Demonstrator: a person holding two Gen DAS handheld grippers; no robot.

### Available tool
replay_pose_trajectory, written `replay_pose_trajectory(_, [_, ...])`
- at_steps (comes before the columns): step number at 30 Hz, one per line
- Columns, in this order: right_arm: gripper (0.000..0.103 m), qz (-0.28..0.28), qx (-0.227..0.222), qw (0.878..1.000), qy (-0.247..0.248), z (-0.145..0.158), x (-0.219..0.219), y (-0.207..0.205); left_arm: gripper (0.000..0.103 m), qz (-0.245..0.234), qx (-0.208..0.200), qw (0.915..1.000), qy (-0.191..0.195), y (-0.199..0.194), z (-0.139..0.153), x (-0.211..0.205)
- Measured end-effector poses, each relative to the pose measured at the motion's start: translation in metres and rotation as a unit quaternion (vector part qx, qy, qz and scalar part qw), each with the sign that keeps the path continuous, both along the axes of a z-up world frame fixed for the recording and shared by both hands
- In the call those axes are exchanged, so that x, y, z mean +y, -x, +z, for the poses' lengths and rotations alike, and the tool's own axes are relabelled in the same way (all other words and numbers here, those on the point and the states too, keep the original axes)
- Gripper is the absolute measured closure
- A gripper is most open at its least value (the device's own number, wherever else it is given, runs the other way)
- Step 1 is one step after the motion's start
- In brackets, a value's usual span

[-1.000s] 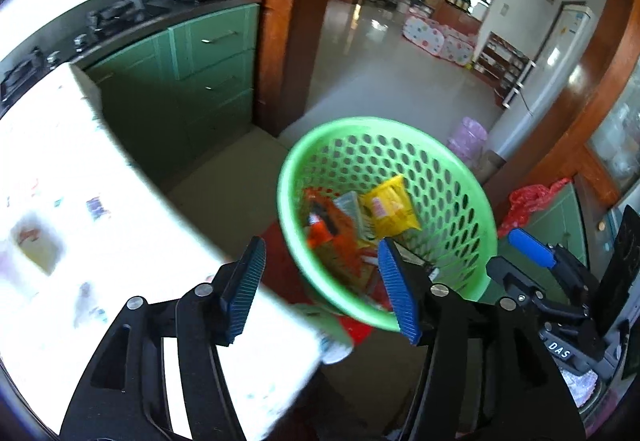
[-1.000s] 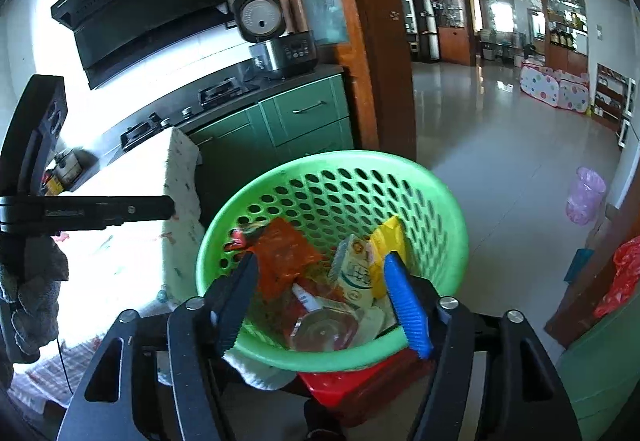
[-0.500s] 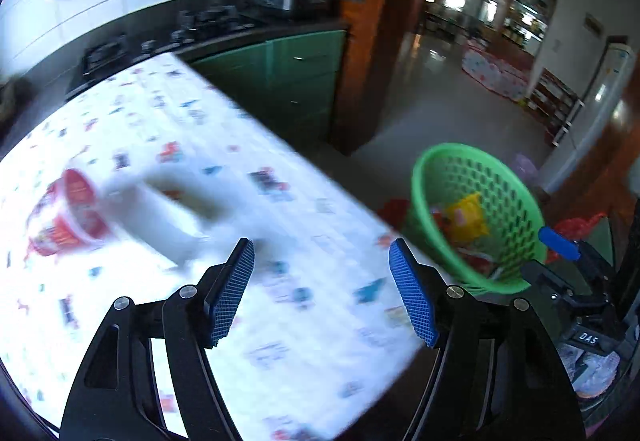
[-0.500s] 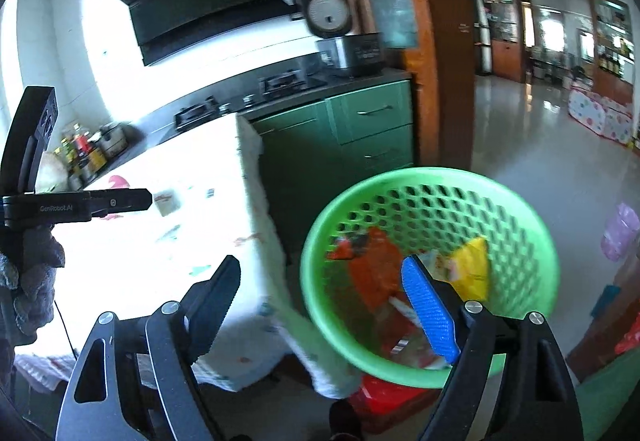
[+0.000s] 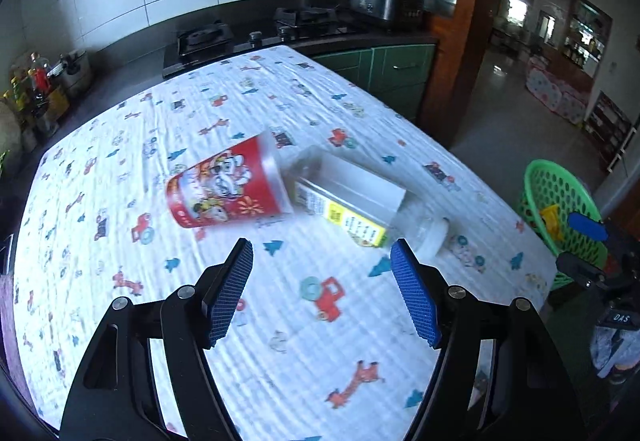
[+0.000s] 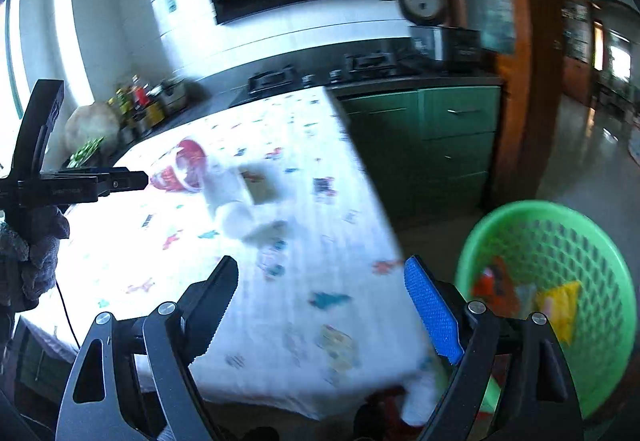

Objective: Collect trash
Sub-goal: 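Move both open grippers back over the table toward the cup and bottle, then grasp the clear plastic bottle with the right gripper while the left gripper grasps the red cup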

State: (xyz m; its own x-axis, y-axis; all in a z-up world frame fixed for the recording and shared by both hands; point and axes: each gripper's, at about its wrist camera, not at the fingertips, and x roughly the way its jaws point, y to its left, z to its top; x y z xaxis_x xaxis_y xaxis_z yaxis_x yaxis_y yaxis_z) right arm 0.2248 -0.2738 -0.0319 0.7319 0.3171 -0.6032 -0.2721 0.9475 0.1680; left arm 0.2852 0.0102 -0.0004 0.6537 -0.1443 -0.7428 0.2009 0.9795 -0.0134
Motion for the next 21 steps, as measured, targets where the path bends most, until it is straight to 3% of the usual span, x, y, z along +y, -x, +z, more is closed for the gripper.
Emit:
replay_pose_trajectory(10, [0.021,0.081,0.023,0.996,0.029,0.004,0.077,-0.058,0.029,0.016,0.006,0.9991,-0.04,-0.011,-0.004,0.06])
replay_pose_trajectory(21, [0.021,0.132,0.061,0.988,0.054,-0.018,0.125,-0.119,0.023,-0.026,0.023,0.9962,-0.08,-0.053,-0.025,0.069])
